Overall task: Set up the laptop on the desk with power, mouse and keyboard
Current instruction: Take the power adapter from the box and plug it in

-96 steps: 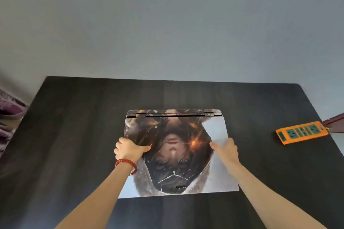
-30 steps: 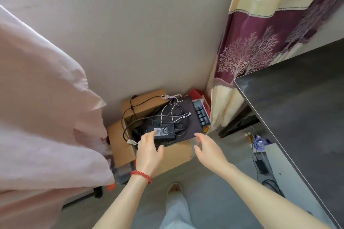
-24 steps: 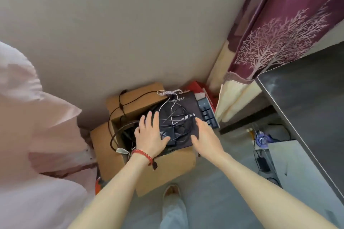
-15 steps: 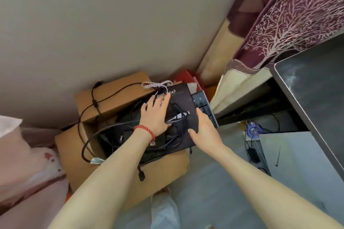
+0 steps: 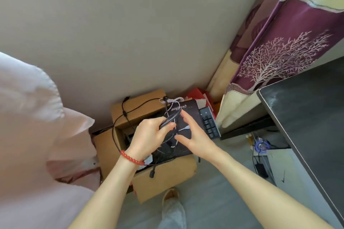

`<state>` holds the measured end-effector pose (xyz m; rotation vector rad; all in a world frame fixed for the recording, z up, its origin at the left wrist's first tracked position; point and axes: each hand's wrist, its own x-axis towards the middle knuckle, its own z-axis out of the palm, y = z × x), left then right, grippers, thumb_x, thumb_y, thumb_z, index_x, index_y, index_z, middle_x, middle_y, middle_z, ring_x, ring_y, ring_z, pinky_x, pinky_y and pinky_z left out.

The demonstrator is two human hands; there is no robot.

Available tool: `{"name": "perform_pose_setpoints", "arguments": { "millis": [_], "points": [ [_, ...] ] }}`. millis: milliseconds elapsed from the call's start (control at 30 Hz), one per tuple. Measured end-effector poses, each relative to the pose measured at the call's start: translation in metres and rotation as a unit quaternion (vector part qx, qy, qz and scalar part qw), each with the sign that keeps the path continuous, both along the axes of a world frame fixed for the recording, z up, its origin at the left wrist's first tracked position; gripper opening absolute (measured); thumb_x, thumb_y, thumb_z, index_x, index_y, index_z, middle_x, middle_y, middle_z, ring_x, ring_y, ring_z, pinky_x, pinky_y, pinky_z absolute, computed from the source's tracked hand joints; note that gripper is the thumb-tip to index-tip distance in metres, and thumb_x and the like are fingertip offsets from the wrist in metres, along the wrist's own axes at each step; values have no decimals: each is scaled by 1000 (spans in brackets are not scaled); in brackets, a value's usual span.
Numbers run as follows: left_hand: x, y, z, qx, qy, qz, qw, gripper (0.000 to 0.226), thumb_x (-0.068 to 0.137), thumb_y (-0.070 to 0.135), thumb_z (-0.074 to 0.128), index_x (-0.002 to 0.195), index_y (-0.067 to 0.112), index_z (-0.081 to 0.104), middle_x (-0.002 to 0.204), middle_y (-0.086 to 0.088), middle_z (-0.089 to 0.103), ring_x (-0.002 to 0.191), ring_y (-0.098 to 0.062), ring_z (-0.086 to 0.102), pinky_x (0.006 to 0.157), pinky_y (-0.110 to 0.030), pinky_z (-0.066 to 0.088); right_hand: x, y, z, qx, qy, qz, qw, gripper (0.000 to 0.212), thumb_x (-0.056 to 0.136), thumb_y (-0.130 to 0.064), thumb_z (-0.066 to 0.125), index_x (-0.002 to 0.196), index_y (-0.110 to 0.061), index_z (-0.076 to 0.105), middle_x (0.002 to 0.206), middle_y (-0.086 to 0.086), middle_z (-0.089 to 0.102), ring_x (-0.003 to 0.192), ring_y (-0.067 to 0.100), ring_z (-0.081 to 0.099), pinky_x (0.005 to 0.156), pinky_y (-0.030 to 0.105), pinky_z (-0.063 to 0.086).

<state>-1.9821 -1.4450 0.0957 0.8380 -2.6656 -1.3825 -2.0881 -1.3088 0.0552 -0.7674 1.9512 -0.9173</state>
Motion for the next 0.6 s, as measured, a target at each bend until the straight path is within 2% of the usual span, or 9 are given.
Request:
{"name": "perform_pose_setpoints", "arguments": {
  "millis": [133, 200, 233, 267, 333, 400, 467, 500, 600],
  "points": [
    [10, 1, 75, -11, 111, 25, 993, 10, 86, 26, 60, 83, 22, 69, 65, 15, 63, 57, 0, 56, 56, -15, 43, 9, -6, 47, -36, -30, 6, 999, 79, 81, -50, 58, 139, -48, 5, 145, -26, 23, 131, -9, 19, 106, 24, 21],
    [5, 6, 123, 8, 185, 35, 982, 10, 85, 24, 60, 81, 21, 69, 69, 16, 65, 61, 2, 59, 59, -14, 46, 7, -3, 86, -66, -15, 7, 998, 77, 80, -50, 58, 139, -48, 8, 137, -29, 32, 128, -7, 28, 107, 26, 27],
    [0, 13, 151, 15, 215, 37, 976, 11, 84, 24, 59, 77, 21, 67, 67, 13, 65, 61, 1, 58, 60, -17, 46, 4, 1, 110, -90, 0, -5, 996, 71, 82, -46, 58, 139, -44, 16, 129, -27, 45, 122, -6, 41, 105, 28, 34],
    [-6, 17, 171, 16, 239, 38, 970, 11, 83, 24, 59, 74, 23, 66, 64, 11, 64, 58, -1, 56, 59, -19, 45, 2, 4, 126, -117, 18, -22, 993, 61, 84, -40, 57, 136, -39, 26, 109, -23, 58, 108, -5, 53, 99, 31, 42],
    [-16, 36, 216, 16, 289, 21, 957, 14, 84, 18, 61, 71, 21, 64, 59, 8, 58, 53, -1, 48, 53, -16, 39, -4, 25, 173, -171, 90, -82, 978, 44, 90, -32, 53, 130, -36, 35, 84, -15, 60, 87, 1, 61, 89, 34, 49],
    [-27, 52, 251, 18, 315, 3, 949, 15, 86, 13, 60, 72, 12, 66, 57, 3, 54, 50, -3, 41, 49, -15, 33, -10, 44, 211, -212, 127, -136, 959, 44, 91, -29, 52, 131, -37, 34, 89, -8, 60, 84, 2, 61, 85, 20, 50],
    [-41, 84, 297, 9, 356, -34, 934, 14, 86, 8, 59, 74, 8, 67, 54, 11, 54, 46, 0, 41, 48, -10, 31, -20, 79, 265, -242, 185, -174, 936, 52, 90, -28, 55, 135, -35, 30, 105, 0, 56, 92, 2, 57, 80, 8, 45],
    [-48, 98, 316, 6, 370, -52, 928, 15, 86, 6, 59, 73, 8, 67, 49, 16, 53, 45, 3, 43, 48, -6, 31, -26, 93, 288, -251, 206, -178, 929, 54, 90, -25, 57, 137, -31, 31, 114, -1, 50, 102, 4, 53, 85, 9, 44],
    [-67, 160, 380, -6, 416, -98, 904, 17, 87, 7, 58, 72, 12, 65, 46, 25, 57, 45, 12, 48, 49, 0, 33, -39, 153, 359, -283, 262, -145, 911, 47, 90, -16, 55, 133, -23, 37, 130, -7, 35, 127, 9, 37, 110, 29, 33]
  ]
}}
